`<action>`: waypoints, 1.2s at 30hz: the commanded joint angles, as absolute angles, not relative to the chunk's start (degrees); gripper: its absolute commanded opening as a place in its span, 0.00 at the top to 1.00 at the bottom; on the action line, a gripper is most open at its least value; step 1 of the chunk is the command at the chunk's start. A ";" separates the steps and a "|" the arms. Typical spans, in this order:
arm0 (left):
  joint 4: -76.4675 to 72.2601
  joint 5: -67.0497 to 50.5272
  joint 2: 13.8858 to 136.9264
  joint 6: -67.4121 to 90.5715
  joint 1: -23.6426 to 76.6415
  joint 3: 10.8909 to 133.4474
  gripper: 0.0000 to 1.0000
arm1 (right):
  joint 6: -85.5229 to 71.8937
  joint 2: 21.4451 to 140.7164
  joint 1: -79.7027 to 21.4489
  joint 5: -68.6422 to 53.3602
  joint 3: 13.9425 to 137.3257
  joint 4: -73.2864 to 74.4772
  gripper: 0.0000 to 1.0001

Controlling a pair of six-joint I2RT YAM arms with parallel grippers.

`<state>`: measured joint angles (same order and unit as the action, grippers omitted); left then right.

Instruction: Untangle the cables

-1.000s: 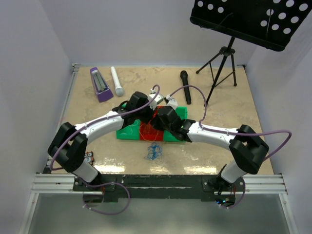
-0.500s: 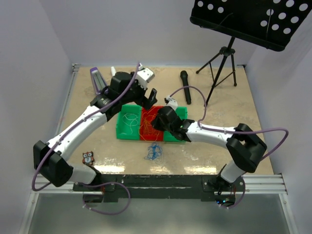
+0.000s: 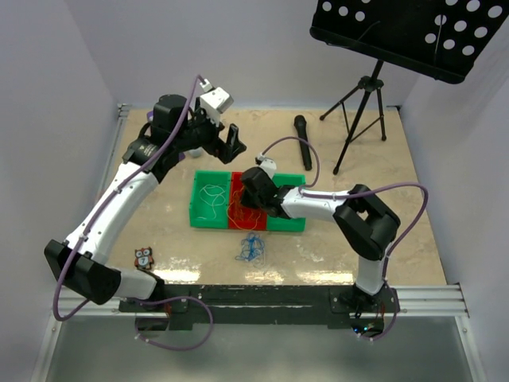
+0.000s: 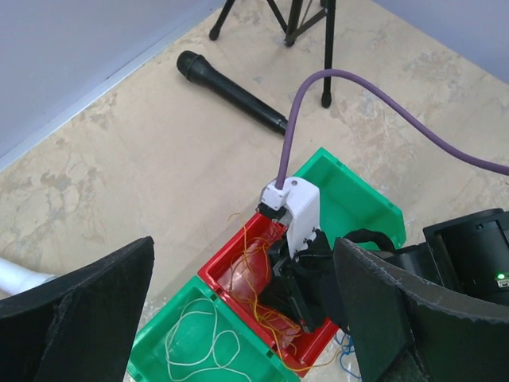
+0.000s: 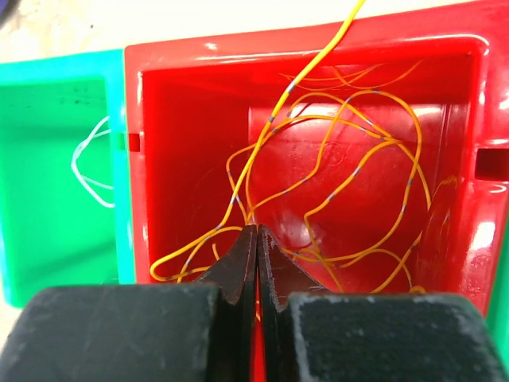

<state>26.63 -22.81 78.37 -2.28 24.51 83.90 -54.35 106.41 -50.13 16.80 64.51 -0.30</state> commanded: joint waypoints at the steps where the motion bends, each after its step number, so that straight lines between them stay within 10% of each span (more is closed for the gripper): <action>1: 28.30 -25.66 77.87 -3.16 24.17 84.99 0.00 | -54.14 105.91 -50.10 21.44 67.94 3.86 1.00; 11: 28.56 -31.54 77.78 -4.57 22.15 87.53 0.00 | -42.82 98.44 -50.10 22.16 75.58 10.11 1.00; 26: 29.80 -32.52 73.65 -7.12 14.42 87.80 0.00 | -29.71 88.94 -58.87 12.91 65.30 8.52 0.42; 36: 29.89 -33.05 74.27 -6.24 12.75 86.93 0.00 | -28.22 93.50 -64.86 18.01 63.72 7.91 0.53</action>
<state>30.50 -31.64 74.63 -6.63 13.87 86.91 -30.41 92.14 -64.95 14.24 63.22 9.23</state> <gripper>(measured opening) 0.996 0.517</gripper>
